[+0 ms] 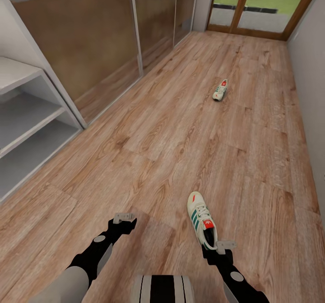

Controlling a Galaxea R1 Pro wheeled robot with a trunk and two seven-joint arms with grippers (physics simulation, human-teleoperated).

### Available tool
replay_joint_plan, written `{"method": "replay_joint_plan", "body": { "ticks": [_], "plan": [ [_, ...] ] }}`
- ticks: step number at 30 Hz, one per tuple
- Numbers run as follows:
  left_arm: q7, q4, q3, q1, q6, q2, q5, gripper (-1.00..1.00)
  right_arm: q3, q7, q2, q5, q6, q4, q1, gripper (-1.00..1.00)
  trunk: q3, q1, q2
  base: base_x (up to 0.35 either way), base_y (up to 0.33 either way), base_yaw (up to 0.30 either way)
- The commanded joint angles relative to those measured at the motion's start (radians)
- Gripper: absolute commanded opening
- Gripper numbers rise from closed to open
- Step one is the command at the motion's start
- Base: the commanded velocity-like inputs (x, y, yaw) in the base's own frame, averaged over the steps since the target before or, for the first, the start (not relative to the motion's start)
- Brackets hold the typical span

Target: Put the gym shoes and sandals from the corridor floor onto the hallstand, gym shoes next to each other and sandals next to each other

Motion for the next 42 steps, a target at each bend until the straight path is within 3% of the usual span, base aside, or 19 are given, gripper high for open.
{"method": "replay_joint_plan", "body": {
  "ticks": [1,24,30,42],
  "plan": [
    [-0.006,0.001,0.008,0.000,-0.004,-0.001,-0.010,1.00,-0.002,-0.002,0.000,0.006,-0.003,0.001,0.000,-1.00,0.003,-0.001,0.000,0.000,0.000,0.000],
    [-0.003,0.007,0.013,0.012,-0.004,0.009,-0.008,1.00,-0.002,-0.004,0.001,0.006,-0.031,0.000,0.000,-1.00,0.099,-0.011,0.005,0.000,0.000,-0.014],
    [0.000,0.001,0.014,0.090,-0.026,0.022,-0.009,1.00,-0.003,-0.003,-0.001,0.006,-0.077,0.002,0.002,-1.00,0.131,-0.014,0.007,0.000,0.000,-0.072],
    [0.015,-0.003,0.018,0.221,-0.172,0.048,-0.011,1.00,-0.004,-0.003,-0.028,0.006,-0.156,0.070,0.014,-1.00,0.195,-0.019,0.010,0.000,0.000,-0.076]
  ]
}}
